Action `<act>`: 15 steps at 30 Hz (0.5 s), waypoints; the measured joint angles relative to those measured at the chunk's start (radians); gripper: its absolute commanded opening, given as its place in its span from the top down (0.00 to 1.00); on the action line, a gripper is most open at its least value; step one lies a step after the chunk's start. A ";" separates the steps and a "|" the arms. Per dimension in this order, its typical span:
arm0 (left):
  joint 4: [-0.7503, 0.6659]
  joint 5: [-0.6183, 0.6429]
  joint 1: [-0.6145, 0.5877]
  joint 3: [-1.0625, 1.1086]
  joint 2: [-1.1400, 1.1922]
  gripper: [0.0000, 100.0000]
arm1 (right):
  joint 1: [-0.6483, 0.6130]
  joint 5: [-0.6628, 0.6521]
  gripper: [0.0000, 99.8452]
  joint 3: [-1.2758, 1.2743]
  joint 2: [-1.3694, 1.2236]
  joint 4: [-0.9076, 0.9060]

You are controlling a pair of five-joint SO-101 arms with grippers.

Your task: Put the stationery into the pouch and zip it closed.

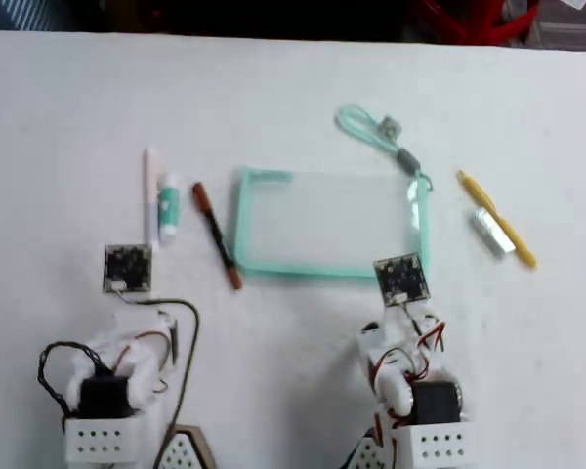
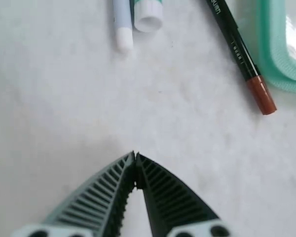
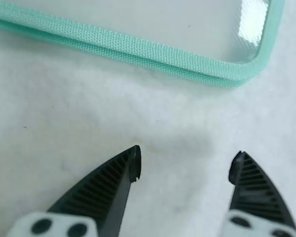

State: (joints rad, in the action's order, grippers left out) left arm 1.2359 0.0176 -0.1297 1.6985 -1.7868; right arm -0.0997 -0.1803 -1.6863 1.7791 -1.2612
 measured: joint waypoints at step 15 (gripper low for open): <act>0.000 0.000 0.000 0.000 0.000 0.97 | 0.000 0.000 0.71 0.000 0.000 0.094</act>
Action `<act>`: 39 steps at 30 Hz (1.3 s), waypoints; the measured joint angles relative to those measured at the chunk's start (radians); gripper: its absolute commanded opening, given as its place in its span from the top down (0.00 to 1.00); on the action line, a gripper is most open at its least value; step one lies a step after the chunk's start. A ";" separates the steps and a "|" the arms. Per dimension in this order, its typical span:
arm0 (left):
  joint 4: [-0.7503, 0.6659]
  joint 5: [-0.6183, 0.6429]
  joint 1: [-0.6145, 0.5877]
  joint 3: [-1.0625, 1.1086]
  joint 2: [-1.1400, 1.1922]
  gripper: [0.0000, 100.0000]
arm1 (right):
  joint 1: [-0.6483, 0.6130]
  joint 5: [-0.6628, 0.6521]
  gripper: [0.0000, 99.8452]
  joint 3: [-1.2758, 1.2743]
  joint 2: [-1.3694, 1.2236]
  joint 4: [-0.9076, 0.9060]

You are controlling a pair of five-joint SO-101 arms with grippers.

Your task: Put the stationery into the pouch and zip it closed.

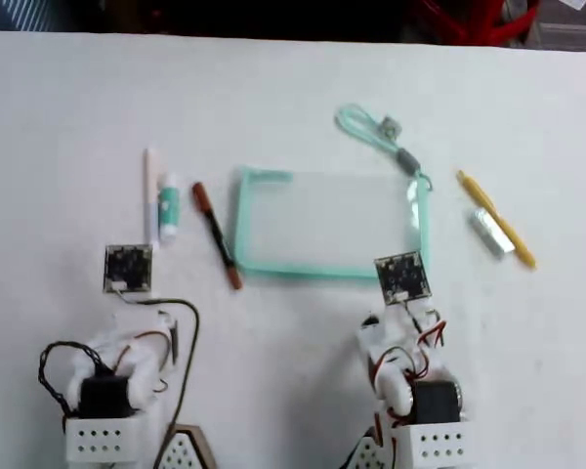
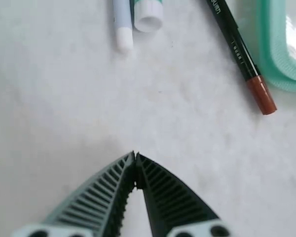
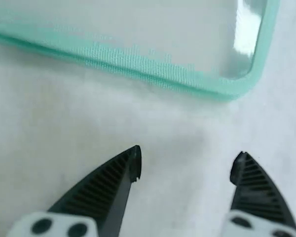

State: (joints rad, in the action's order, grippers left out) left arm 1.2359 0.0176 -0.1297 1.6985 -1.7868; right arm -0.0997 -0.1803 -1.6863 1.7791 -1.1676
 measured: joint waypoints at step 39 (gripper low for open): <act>0.000 0.000 0.005 0.000 0.000 0.97 | -0.058 0.000 0.71 0.000 -0.002 0.491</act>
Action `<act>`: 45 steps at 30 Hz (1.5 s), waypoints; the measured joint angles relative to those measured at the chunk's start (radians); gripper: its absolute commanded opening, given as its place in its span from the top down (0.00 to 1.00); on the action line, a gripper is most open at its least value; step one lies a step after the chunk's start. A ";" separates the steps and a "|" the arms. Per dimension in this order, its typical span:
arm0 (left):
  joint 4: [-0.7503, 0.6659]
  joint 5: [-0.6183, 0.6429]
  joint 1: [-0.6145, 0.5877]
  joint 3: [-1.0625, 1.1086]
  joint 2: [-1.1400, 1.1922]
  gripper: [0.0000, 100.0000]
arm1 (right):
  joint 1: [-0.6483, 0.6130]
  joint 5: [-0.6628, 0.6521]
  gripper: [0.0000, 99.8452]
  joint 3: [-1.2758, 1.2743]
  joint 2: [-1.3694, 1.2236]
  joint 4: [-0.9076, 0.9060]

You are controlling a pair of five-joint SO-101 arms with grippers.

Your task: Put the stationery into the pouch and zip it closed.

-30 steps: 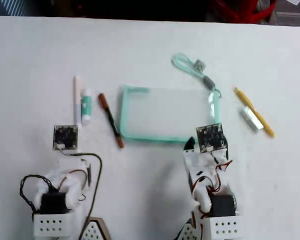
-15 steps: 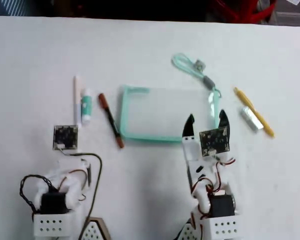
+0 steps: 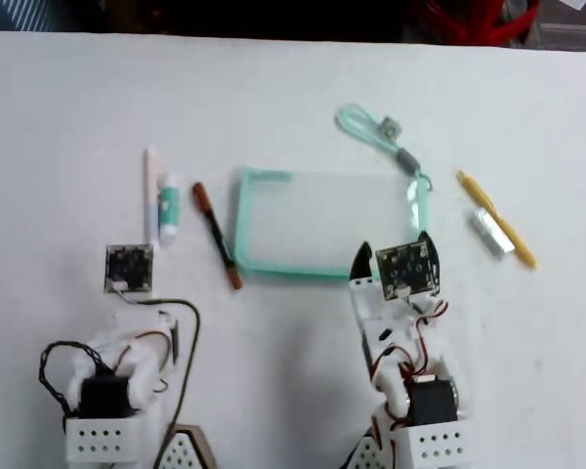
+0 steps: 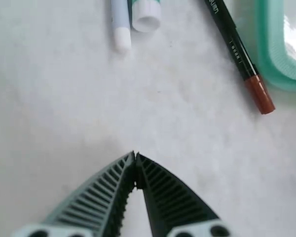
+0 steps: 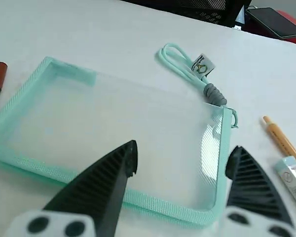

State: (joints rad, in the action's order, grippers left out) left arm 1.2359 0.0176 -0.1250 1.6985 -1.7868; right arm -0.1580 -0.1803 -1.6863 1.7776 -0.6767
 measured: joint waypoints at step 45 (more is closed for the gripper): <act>-0.304 -0.446 0.006 -0.292 -0.011 0.97 | 0.000 0.000 0.71 0.000 0.000 0.000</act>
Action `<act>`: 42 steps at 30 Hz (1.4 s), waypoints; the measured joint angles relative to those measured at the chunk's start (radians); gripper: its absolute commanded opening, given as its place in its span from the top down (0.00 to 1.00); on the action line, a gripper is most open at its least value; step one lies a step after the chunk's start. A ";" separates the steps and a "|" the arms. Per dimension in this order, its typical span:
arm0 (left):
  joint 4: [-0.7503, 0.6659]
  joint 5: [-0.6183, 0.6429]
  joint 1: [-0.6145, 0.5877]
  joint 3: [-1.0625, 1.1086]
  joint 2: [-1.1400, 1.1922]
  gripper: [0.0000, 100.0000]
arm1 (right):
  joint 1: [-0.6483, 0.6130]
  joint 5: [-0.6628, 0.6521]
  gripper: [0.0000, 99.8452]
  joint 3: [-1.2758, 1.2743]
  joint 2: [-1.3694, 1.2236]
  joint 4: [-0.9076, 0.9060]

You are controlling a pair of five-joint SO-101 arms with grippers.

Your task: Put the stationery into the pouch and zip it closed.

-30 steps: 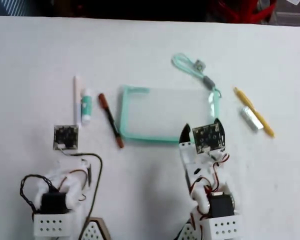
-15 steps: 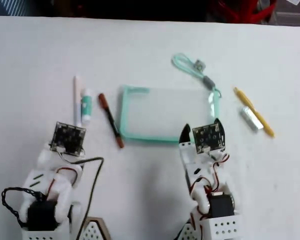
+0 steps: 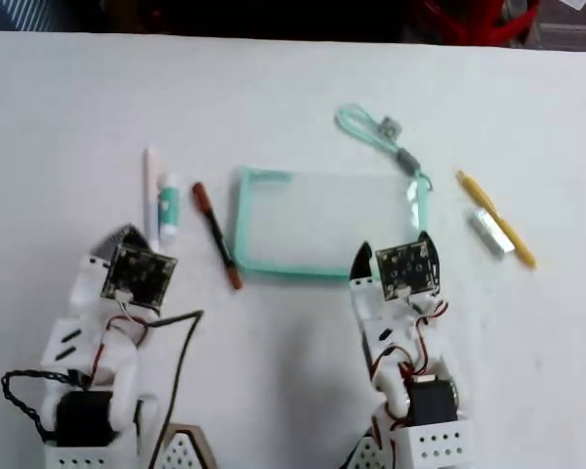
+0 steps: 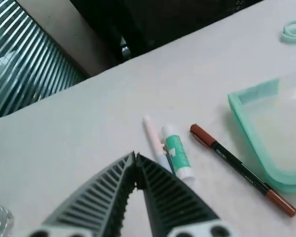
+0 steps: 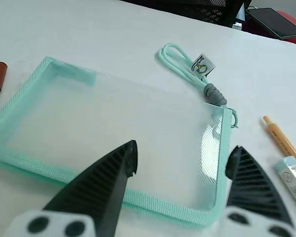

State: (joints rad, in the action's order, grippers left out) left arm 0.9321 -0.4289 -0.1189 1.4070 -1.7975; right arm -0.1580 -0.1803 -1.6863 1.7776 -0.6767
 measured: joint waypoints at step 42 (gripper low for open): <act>-0.463 0.344 0.262 -0.250 1.096 0.82 | 0.172 0.000 0.77 0.152 0.000 -0.118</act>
State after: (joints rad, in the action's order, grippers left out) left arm 0.4687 -0.0852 0.1435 1.1569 -0.7020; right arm 0.0138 -0.1803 -1.5344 1.7776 -0.7948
